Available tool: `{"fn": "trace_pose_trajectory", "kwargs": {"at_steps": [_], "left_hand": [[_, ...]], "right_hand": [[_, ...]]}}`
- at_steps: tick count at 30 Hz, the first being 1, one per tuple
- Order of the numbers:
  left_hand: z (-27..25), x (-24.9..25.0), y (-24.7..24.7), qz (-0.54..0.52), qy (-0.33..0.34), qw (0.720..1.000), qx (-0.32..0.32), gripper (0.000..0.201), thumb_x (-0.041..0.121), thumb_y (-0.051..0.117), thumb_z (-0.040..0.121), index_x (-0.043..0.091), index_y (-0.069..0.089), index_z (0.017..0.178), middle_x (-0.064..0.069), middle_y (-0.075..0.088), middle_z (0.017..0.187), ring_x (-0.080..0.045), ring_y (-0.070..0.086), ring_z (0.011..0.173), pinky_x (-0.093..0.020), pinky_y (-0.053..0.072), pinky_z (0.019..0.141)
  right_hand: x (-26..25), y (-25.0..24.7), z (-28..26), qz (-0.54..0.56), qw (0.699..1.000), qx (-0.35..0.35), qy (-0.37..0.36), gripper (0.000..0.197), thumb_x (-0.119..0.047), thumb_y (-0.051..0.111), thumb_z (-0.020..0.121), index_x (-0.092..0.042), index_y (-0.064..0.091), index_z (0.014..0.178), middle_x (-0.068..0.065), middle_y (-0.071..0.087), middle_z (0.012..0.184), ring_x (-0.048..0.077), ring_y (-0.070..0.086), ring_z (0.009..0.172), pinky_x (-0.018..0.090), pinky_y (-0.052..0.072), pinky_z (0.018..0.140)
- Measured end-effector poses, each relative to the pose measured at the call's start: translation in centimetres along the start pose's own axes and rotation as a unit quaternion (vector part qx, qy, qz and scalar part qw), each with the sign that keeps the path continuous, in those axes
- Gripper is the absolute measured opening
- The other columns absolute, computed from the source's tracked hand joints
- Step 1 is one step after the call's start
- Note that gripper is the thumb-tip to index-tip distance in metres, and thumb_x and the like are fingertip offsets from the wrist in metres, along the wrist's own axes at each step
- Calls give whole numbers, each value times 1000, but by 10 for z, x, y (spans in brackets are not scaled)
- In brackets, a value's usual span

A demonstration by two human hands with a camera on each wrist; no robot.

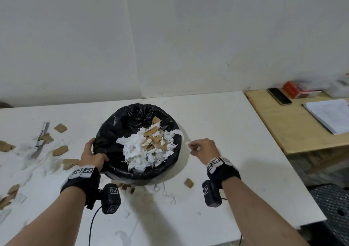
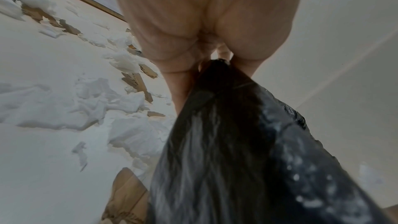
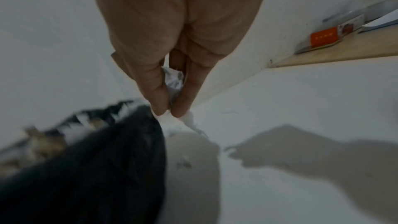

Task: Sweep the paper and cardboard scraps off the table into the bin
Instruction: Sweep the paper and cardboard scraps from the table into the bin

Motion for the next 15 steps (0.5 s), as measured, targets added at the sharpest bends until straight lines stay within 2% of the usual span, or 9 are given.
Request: {"fn": "trace_pose_trajectory", "kwargs": {"at_steps": [2, 5, 6, 8, 10, 11, 13, 15], "left_hand": [[-6, 4, -3, 12, 7, 1000, -12, 85, -14, 53, 72, 34, 45, 142, -17, 63, 103, -35, 61, 76, -53, 59, 72], [-19, 12, -1, 3, 21, 999, -38, 84, -18, 49, 75, 29, 45, 144, -14, 61, 101, -28, 58, 69, -35, 52, 58], [-23, 16, 1, 2, 24, 999, -45, 84, -19, 48, 75, 29, 45, 143, -13, 61, 102, -27, 58, 69, -33, 50, 56], [-31, 20, 8, 15, 34, 997, -68, 85, -17, 48, 72, 34, 47, 139, -14, 64, 102, -33, 61, 74, -39, 56, 63], [-33, 23, 14, 24, 40, 995, -89, 87, -16, 49, 70, 39, 47, 137, -16, 66, 104, -36, 64, 80, -50, 59, 73], [-34, 24, 18, 25, 41, 994, -99, 87, -16, 49, 70, 38, 47, 138, -15, 66, 105, -35, 63, 80, -51, 59, 75], [-38, 30, 22, 22, 51, 992, -111, 85, -18, 49, 73, 30, 45, 144, -5, 58, 103, -27, 59, 75, -45, 57, 74], [-42, 35, 24, 17, 66, 991, -114, 83, -19, 49, 76, 23, 42, 147, 3, 47, 100, -16, 51, 71, -37, 52, 71]], "right_hand": [[-30, -19, 1, 24, 999, 31, -22, 27, -3, 76, 72, -12, 76, 97, 6, 75, 92, 13, 64, 83, 17, 44, 80], [-74, -31, 0, 28, 997, 56, -51, 29, -7, 77, 73, -14, 75, 101, 6, 75, 96, 18, 67, 91, 28, 52, 89], [-86, -31, -1, 25, 996, 58, -57, 30, -9, 77, 74, -16, 74, 103, 5, 74, 99, 19, 67, 94, 30, 52, 91], [-105, -21, -7, 17, 997, 38, -62, 39, -9, 76, 75, -21, 70, 111, 3, 71, 111, 18, 65, 102, 31, 52, 93], [-112, -6, -13, 11, 998, -1, -60, 58, -5, 73, 76, -30, 58, 127, 2, 63, 126, 19, 62, 109, 33, 53, 92], [-111, -2, -17, 2, 998, -11, -59, 66, -2, 69, 78, -34, 52, 132, 1, 60, 130, 20, 62, 110, 33, 54, 91], [-103, -10, -25, -1, 998, 15, -55, 66, 0, 61, 81, -35, 47, 135, -1, 60, 127, 21, 64, 104, 33, 54, 89], [-84, -33, -35, 33, 996, 80, -37, 57, 1, 57, 83, -28, 52, 132, -1, 61, 118, 19, 61, 101, 29, 51, 91]]}}
Point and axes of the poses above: each hand's wrist, its own z-axis towards the middle knuckle, its own y-axis out of the palm, x = y × z, the point moved 10 cm from there along z, towards the middle knuckle
